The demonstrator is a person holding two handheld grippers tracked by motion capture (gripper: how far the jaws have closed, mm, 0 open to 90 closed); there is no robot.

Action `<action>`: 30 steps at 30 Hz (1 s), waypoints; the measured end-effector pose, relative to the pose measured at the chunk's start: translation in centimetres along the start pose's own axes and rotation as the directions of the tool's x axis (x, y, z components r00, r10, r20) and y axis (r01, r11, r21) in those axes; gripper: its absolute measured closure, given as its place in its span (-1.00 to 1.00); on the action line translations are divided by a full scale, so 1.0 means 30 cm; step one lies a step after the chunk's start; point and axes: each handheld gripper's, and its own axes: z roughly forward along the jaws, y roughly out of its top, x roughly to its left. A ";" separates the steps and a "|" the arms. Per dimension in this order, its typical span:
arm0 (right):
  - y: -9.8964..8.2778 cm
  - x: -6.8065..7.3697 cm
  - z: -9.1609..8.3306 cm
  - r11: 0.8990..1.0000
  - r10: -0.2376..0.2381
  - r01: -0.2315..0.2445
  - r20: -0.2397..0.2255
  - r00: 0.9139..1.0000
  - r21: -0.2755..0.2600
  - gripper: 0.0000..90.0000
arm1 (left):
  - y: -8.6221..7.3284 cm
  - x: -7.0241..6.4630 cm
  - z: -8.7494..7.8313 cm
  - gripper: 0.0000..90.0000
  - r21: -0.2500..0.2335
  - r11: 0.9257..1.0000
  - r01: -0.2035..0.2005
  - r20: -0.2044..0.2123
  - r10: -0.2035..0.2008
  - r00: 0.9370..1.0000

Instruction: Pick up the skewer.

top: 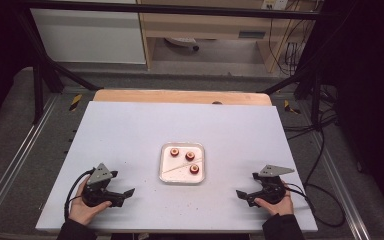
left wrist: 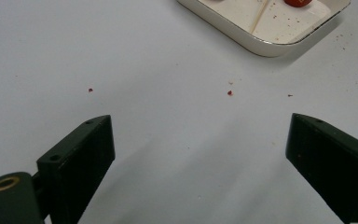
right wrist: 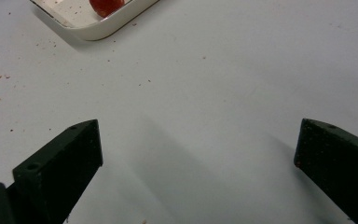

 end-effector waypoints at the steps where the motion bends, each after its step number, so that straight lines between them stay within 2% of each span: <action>1: 0.000 0.000 0.000 1.000 0.000 0.000 0.000 1.000 0.000 -0.97 | 0.000 0.000 0.000 -0.82 0.000 1.000 0.000 0.000 0.000 1.000; 12: 0.001 -0.001 0.000 1.000 -0.003 0.003 0.004 1.000 -0.005 -0.97 | 0.011 -0.020 0.012 -0.81 0.011 1.000 -0.019 0.001 0.019 1.000; 30: 0.001 -0.001 0.000 1.000 -0.001 0.001 0.004 1.000 0.004 -0.97 | 0.052 -0.065 0.050 -0.81 0.027 0.999 -0.037 0.031 0.037 0.999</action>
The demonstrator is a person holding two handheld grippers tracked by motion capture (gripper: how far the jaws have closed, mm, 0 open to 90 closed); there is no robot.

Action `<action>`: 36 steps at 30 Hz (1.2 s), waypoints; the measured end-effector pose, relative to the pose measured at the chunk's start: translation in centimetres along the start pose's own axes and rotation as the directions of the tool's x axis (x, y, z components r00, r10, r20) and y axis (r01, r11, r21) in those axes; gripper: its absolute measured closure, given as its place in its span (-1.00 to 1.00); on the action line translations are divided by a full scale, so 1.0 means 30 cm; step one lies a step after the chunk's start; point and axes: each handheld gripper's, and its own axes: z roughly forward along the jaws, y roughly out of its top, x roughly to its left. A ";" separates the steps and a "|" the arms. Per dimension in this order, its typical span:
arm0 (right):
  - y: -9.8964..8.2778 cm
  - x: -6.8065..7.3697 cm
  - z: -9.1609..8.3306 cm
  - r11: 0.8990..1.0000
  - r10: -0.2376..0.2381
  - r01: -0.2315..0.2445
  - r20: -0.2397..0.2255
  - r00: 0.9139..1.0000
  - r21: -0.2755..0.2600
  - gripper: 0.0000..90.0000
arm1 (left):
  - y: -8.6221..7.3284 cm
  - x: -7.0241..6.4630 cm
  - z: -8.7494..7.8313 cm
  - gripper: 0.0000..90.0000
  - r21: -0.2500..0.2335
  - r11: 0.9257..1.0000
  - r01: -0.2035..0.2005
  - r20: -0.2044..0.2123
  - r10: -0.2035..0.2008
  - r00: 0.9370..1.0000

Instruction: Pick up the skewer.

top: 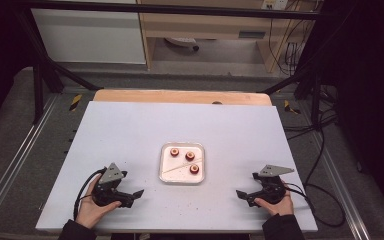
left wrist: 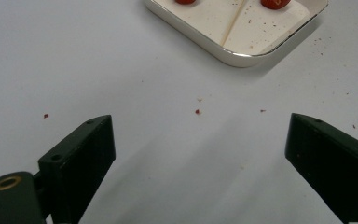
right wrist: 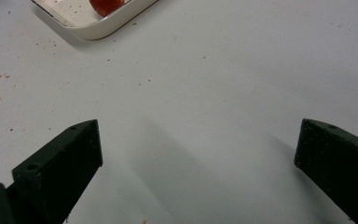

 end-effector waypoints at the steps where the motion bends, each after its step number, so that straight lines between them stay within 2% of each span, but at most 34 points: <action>1: 0.000 0.000 0.000 1.000 -0.001 0.001 0.001 1.000 0.001 -0.97 | 0.005 -0.003 0.002 -0.81 0.001 1.000 -0.002 0.002 0.002 1.000; 15: 0.000 0.001 0.001 1.000 -0.002 0.002 -0.003 1.000 0.005 -0.97 | 0.089 -0.045 0.033 -0.81 0.019 0.999 -0.047 0.014 0.047 0.999; 17: 0.000 0.000 0.002 1.000 -0.010 0.010 -0.006 1.000 0.006 -0.97 | 0.112 -0.054 0.047 -0.80 0.025 0.998 -0.059 0.012 0.059 0.998; 24: 0.000 0.001 0.002 1.000 -0.004 0.004 -0.006 1.000 0.008 -0.97 | 0.157 -0.067 0.079 -0.78 0.023 0.998 -0.062 0.013 0.062 0.998; 28: -0.001 0.001 0.003 1.000 -0.007 0.007 -0.009 1.000 0.010 -0.97 | 0.189 -0.088 0.111 -0.78 0.037 0.996 -0.085 0.020 0.084 0.996; 36: -0.001 0.002 0.005 1.000 -0.005 0.005 -0.012 1.000 0.013 -0.97 | 0.224 -0.103 0.151 -0.77 0.047 0.994 -0.094 0.026 0.093 0.995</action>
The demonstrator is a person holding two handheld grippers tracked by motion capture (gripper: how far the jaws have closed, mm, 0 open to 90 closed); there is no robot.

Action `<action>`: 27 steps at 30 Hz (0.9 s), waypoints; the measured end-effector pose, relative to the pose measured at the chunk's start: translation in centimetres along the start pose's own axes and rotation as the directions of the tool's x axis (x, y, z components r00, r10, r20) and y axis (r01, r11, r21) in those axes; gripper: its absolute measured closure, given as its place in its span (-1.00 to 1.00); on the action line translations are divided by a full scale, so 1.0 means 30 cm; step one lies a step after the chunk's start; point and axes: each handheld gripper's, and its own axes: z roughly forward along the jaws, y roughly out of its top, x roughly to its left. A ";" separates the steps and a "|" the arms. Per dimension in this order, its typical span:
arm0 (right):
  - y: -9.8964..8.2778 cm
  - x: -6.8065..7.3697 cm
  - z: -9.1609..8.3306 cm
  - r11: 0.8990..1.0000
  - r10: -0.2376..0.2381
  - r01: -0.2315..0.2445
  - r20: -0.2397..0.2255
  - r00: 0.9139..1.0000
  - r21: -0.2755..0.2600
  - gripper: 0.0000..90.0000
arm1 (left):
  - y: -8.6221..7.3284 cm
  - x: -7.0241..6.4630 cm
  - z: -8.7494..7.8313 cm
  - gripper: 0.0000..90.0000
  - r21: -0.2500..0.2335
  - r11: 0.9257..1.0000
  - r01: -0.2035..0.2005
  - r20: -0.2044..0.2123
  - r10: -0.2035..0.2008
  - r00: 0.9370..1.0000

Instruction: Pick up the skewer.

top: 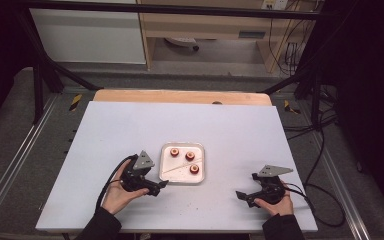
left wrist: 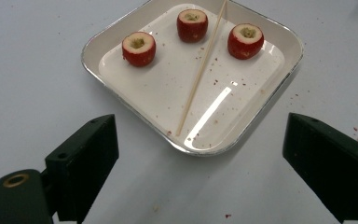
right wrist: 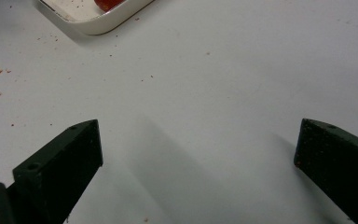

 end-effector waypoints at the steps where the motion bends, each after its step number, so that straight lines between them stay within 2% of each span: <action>1: -0.001 0.000 0.001 1.000 -0.002 0.002 0.001 1.000 0.000 -0.97 | 0.004 -0.001 0.005 -0.76 0.000 1.000 0.003 0.003 -0.003 1.000; 5: -0.001 0.002 0.003 1.000 0.001 -0.001 0.000 1.000 0.006 -0.96 | 0.025 -0.007 0.025 -0.73 0.010 1.000 -0.011 0.000 0.011 1.000; 14: -0.002 0.001 0.006 1.000 -0.007 0.007 -0.001 1.000 0.008 -0.96 | 0.072 -0.009 0.082 -0.63 0.028 1.000 -0.014 0.009 0.014 1.000; 20: -0.002 0.000 0.007 1.000 -0.008 0.008 0.000 1.000 0.006 -0.96 | 0.094 -0.007 0.119 -0.45 0.034 0.999 -0.011 0.023 0.010 1.000; 23: -0.002 0.000 0.008 1.000 -0.009 0.009 0.000 1.000 0.010 -0.96 | 0.101 -0.009 0.138 -0.32 0.048 0.998 -0.029 0.012 0.029 1.000; 26: -0.002 -0.001 0.008 1.000 -0.012 0.012 0.000 1.000 0.009 -0.96 | 0.106 -0.007 0.158 -0.23 0.054 0.998 -0.029 0.012 0.028 1.000; 27: -0.002 0.000 0.008 1.000 -0.010 0.010 -0.001 1.000 0.010 -0.96 | 0.107 -0.005 0.164 -0.14 0.056 0.998 -0.029 0.010 0.028 1.000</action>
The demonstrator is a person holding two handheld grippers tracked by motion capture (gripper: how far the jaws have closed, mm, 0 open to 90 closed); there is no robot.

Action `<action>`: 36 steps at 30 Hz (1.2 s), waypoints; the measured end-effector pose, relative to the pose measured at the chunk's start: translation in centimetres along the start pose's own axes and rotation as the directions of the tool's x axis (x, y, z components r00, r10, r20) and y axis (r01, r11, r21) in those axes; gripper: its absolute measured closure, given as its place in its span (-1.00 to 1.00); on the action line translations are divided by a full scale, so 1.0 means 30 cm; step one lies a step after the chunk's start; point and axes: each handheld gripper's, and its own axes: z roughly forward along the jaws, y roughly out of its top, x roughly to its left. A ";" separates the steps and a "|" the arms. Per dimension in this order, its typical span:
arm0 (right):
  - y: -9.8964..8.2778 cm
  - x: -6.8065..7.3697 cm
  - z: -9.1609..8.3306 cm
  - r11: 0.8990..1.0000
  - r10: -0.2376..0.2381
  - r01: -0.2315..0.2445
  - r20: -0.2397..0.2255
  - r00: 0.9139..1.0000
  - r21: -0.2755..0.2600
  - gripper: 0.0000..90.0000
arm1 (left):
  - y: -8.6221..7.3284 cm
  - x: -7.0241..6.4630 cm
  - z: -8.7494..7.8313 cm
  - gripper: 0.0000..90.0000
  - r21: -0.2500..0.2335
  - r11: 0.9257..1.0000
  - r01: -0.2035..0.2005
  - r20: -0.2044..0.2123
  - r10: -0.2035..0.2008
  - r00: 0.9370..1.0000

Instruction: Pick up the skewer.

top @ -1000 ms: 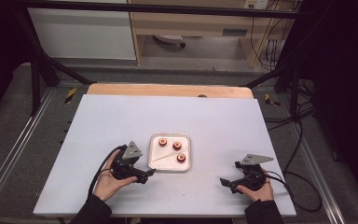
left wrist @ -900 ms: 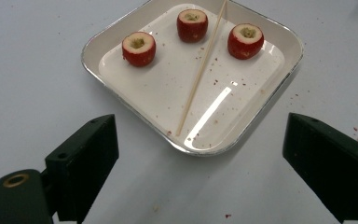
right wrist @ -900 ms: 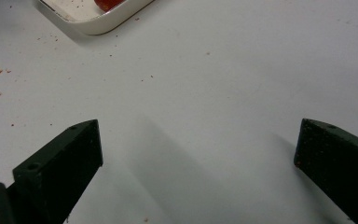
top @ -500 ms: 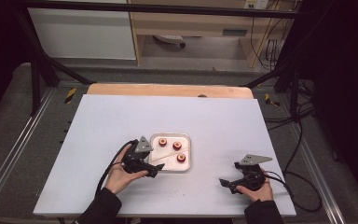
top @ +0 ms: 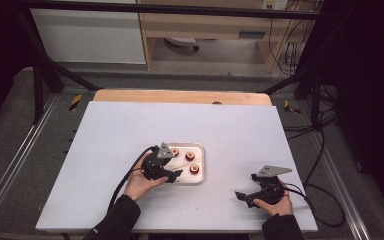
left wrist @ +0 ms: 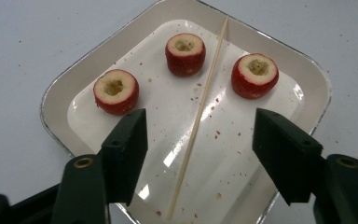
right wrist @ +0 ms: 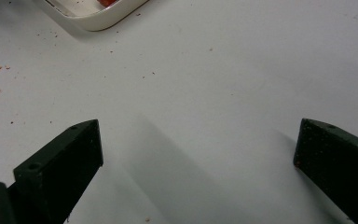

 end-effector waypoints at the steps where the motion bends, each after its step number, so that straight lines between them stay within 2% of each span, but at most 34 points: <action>1: 0.000 0.000 0.000 1.000 0.000 0.000 0.000 1.000 0.000 -0.96 | 0.001 0.002 0.006 -0.14 0.001 1.000 0.001 0.004 -0.001 1.000; 4: 0.000 -0.001 0.000 1.000 0.000 0.000 -0.001 1.000 0.001 -0.96 | 0.005 0.009 0.020 -0.05 0.012 1.000 0.000 0.011 0.000 1.000; 5: 0.000 0.000 0.000 1.000 0.001 -0.001 -0.002 1.000 0.002 -0.96 | 0.007 0.012 0.028 0.04 0.019 1.000 -0.006 0.007 0.006 1.000; 13: 0.000 0.000 0.000 1.000 0.000 0.000 -0.003 1.000 0.002 -0.96 | 0.002 0.023 0.055 0.39 0.049 0.999 -0.020 0.026 0.019 0.999; 19: 0.000 -0.001 0.000 1.000 0.000 0.000 -0.003 1.000 0.002 -0.96 | 0.001 0.025 0.056 0.61 0.048 0.999 -0.025 0.035 0.023 0.999; 31: 0.000 -0.001 0.000 1.000 0.000 0.000 -0.004 1.000 0.002 -0.96 | -0.004 0.026 0.052 0.90 0.061 0.997 -0.038 0.046 0.035 0.998; 36: 0.000 -0.001 0.000 1.000 0.000 0.000 -0.004 1.000 0.002 -0.96 | -0.006 0.026 0.050 0.95 0.064 0.997 -0.047 0.049 0.044 0.998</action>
